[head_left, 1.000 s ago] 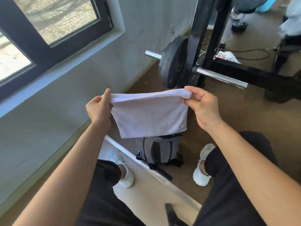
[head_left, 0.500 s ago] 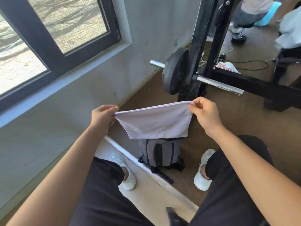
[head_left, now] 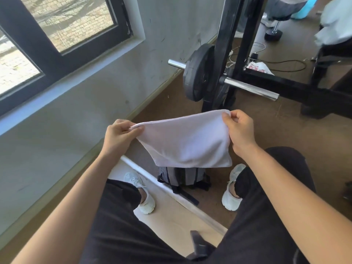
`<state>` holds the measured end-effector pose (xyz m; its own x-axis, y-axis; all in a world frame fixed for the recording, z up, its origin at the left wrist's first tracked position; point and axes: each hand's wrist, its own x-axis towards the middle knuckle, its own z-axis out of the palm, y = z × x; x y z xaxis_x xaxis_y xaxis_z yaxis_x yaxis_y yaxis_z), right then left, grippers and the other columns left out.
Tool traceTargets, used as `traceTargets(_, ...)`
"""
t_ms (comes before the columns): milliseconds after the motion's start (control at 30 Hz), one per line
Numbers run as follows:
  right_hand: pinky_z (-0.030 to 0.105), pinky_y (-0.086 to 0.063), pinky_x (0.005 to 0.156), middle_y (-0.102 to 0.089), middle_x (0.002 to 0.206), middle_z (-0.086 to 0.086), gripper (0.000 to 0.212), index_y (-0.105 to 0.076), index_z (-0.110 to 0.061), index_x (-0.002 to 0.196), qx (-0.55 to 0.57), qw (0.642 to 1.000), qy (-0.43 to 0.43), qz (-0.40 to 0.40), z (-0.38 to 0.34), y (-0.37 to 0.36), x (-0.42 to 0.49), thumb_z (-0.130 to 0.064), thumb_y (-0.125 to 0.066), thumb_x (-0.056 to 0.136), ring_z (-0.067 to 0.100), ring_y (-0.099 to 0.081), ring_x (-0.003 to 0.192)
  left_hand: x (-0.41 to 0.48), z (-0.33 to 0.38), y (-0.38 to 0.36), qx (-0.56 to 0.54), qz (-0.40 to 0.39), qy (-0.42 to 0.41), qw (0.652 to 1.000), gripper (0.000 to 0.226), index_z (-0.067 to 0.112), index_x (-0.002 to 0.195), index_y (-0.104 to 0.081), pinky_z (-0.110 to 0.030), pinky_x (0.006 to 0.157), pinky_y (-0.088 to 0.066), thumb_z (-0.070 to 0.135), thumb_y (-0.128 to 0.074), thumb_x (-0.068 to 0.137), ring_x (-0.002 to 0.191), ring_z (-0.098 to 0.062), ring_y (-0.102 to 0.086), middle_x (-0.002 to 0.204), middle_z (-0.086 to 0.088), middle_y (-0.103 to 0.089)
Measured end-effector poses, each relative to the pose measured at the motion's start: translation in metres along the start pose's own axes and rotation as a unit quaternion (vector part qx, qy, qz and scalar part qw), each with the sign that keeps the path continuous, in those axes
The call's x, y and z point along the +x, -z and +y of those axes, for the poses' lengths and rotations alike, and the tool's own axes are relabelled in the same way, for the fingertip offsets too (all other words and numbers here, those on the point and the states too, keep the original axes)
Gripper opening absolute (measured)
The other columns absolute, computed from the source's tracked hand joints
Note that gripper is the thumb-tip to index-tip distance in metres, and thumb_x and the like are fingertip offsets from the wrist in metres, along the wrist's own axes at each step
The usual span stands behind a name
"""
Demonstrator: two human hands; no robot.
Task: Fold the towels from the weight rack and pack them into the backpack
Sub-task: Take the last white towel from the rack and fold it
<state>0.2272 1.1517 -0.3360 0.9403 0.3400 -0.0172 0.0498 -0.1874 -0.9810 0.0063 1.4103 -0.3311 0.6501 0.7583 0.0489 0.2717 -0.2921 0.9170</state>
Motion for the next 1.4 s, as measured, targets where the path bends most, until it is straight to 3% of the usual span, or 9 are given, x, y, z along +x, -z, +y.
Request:
traceTargets(100, 0.035, -0.042, 0.068, -0.058, 0.075, 0.004, 0.02, -0.061, -0.015, 0.082, 0.003, 1.0, -0.023, -0.002, 0.014, 0.002, -0.011, -0.022, -0.059, 0.1, 0.015, -0.052, 0.071, -0.02, -0.002, -0.009, -0.113, -0.05, 0.021, 0.992, 0.028, 0.017, 0.068, -0.068, -0.024, 0.061, -0.039, 0.036, -0.072, 0.089, 0.065, -0.01, -0.049, 0.069, 0.005, -0.056)
traceTargets(267, 0.031, -0.045, 0.067, -0.065, 0.082, 0.007, 0.014, -0.064, -0.012, 0.09, -0.033, 0.999, -0.021, -0.024, 0.036, 0.001, -0.021, -0.021, -0.059, 0.1, 0.014, -0.057, 0.073, -0.041, -0.036, -0.034, -0.13, 0.018, 0.086, 0.988, 0.047, -0.005, 0.083, -0.057, -0.032, 0.066, -0.039, 0.04, -0.065, 0.093, 0.071, -0.017, -0.047, 0.075, -0.006, -0.052)
traceTargets(333, 0.028, -0.043, 0.063, -0.063, 0.078, 0.005, 0.013, -0.063, -0.012, 0.089, -0.078, 0.996, -0.008, -0.04, 0.043, 0.0, -0.022, -0.02, -0.06, 0.099, 0.013, -0.056, 0.071, -0.048, -0.053, -0.046, -0.105, 0.024, 0.126, 0.986, 0.047, 0.0, 0.074, -0.051, -0.038, 0.066, -0.036, 0.04, -0.067, 0.093, 0.07, -0.017, -0.041, 0.073, -0.006, -0.044)
traceTargets(400, 0.025, -0.041, 0.063, -0.062, 0.077, 0.004, 0.013, -0.063, -0.012, 0.087, -0.119, 0.991, -0.001, -0.062, 0.051, -0.002, -0.025, -0.019, -0.062, 0.098, 0.013, -0.057, 0.072, -0.05, -0.064, -0.055, -0.098, 0.036, 0.161, 0.981, 0.037, 0.008, 0.073, -0.058, -0.038, 0.063, -0.046, 0.036, -0.069, 0.094, 0.067, -0.017, -0.047, 0.071, -0.004, -0.049)
traceTargets(533, 0.03, -0.055, 0.064, -0.066, 0.078, 0.006, 0.016, -0.063, -0.016, 0.082, -0.141, 0.985, -0.018, -0.095, 0.063, -0.008, -0.028, -0.023, -0.065, 0.097, 0.021, -0.065, 0.074, -0.046, -0.07, -0.067, -0.093, 0.026, 0.187, 0.978, 0.031, 0.007, 0.083, -0.061, -0.025, 0.052, -0.052, 0.034, -0.071, 0.096, 0.059, -0.017, -0.058, 0.071, -0.004, -0.059)
traceTargets(700, 0.026, -0.057, 0.061, -0.066, 0.075, 0.005, 0.014, -0.064, -0.015, 0.084, -0.156, 0.975, -0.021, -0.159, 0.068, -0.019, -0.033, -0.023, -0.07, 0.094, 0.02, -0.068, 0.068, -0.055, -0.059, -0.083, -0.11, -0.069, 0.196, 0.972, 0.03, 0.011, 0.078, -0.056, -0.03, 0.054, -0.054, 0.03, -0.073, 0.095, 0.055, -0.018, -0.058, 0.064, 0.001, -0.058)
traceTargets(1000, 0.036, -0.059, 0.07, -0.069, 0.078, 0.001, 0.009, -0.069, -0.015, 0.088, -0.168, 0.937, 0.056, -0.301, 0.076, -0.035, -0.051, -0.022, -0.07, 0.094, 0.02, -0.066, 0.077, -0.071, -0.035, -0.112, -0.139, -0.207, 0.179, 0.952, 0.024, 0.005, 0.082, -0.062, -0.037, 0.069, -0.06, 0.022, -0.072, 0.096, 0.072, -0.028, -0.072, 0.078, -0.01, -0.07)
traceTargets(1167, 0.032, -0.06, 0.074, -0.072, 0.084, -0.005, 0.005, -0.073, -0.018, 0.094, -0.164, 0.923, 0.075, -0.339, 0.077, -0.037, -0.056, -0.023, -0.071, 0.094, 0.017, -0.069, 0.082, -0.073, -0.031, -0.121, -0.139, -0.186, 0.192, 0.953, 0.031, 0.011, 0.068, -0.059, -0.025, 0.062, -0.054, 0.021, -0.071, 0.095, 0.071, -0.026, -0.07, 0.079, -0.025, -0.068)
traceTargets(1400, 0.027, -0.061, 0.073, -0.073, 0.084, -0.01, 0.002, -0.073, -0.02, 0.094, -0.168, 0.932, 0.084, -0.31, 0.078, -0.041, -0.053, -0.021, -0.072, 0.093, 0.01, -0.069, 0.083, -0.071, -0.032, -0.122, -0.133, -0.158, 0.201, 0.957, 0.043, 0.018, 0.056, -0.051, -0.022, 0.057, -0.051, 0.015, -0.068, 0.095, 0.066, -0.022, -0.069, 0.067, -0.01, -0.065)
